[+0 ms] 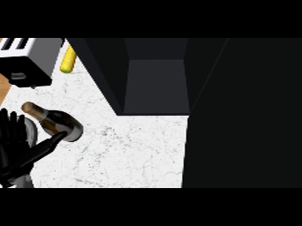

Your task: Pick up the wine, place it into the cabinet and close the cabinet

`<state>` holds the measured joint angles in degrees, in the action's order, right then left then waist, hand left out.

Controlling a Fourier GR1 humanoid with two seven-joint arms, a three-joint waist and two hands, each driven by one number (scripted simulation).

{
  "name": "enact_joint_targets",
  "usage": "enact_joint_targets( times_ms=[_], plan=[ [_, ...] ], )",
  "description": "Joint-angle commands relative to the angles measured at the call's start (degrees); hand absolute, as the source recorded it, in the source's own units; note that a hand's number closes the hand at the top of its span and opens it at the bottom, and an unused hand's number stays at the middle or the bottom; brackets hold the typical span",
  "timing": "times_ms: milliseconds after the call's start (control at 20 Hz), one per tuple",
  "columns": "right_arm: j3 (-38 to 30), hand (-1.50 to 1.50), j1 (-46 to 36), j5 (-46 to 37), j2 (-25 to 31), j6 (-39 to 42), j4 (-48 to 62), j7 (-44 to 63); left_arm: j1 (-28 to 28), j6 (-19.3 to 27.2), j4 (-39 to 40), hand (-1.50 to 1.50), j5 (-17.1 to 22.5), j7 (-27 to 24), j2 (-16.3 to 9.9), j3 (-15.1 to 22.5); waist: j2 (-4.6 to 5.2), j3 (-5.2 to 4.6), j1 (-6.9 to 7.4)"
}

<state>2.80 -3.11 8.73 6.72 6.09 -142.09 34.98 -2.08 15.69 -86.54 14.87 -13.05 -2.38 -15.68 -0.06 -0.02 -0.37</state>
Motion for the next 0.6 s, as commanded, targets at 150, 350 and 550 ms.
enact_joint_targets(
  times_ms=[150,350,550],
  plan=[
    [-2.04,-1.5,-3.38,5.25,0.07,-2.11,-5.89,5.65,2.24,-4.56,8.27,-1.5,2.49,-5.14,-1.45,-2.11,0.04,-0.02,0.17],
    [3.18,-1.5,0.67,1.31,-2.13,-0.59,-4.86,2.2,5.87,-3.35,12.33,-1.5,2.35,-8.16,-0.06,-1.92,0.04,-0.01,0.08],
    [-3.77,-1.5,-5.16,5.72,0.59,-1.07,-3.82,4.7,6.25,-4.47,15.5,-1.5,2.99,-8.59,-2.0,-3.37,0.07,-0.01,0.16]
  ],
)
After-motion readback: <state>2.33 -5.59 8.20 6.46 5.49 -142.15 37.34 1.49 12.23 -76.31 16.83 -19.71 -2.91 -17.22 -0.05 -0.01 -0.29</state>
